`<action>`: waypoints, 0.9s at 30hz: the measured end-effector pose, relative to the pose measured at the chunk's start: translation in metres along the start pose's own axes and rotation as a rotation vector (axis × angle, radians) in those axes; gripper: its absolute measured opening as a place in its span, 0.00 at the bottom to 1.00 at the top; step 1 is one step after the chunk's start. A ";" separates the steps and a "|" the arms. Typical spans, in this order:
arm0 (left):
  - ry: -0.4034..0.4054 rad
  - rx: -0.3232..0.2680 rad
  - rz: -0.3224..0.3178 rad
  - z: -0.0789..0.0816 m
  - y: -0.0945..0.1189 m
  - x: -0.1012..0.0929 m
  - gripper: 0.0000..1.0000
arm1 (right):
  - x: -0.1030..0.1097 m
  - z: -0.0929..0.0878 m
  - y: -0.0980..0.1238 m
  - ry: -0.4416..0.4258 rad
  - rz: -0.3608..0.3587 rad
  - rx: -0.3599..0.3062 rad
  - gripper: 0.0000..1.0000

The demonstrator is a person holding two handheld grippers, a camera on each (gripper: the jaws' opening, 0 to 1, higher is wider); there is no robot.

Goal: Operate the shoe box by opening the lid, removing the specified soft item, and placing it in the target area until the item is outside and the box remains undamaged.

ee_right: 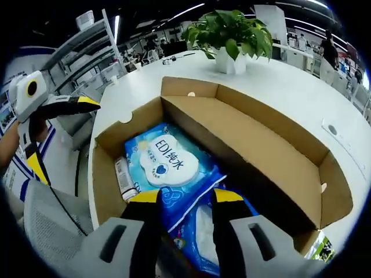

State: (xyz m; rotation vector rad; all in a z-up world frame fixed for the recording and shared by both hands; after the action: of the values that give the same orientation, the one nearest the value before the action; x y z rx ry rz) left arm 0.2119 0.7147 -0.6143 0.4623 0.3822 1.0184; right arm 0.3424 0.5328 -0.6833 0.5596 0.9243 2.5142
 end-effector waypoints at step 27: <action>0.040 -0.031 0.035 -0.010 0.001 0.007 0.86 | -0.006 0.009 -0.011 -0.110 -0.093 0.003 0.00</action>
State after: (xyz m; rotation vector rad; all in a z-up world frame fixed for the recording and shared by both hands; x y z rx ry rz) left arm 0.2094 0.7230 -0.6224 0.4228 0.3949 1.0669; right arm 0.3540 0.5423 -0.6859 0.6348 0.8928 2.3742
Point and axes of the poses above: the point that each gripper's makers call its tool centre point, and the gripper's own axes: y roughly backward along the fingers, x roughly to its left, z roughly out of its top, the point moved 8 cm from there along y, roughly backward along the fingers, and after that the axes turned 1 degree about -x, right-handed, at the moved point
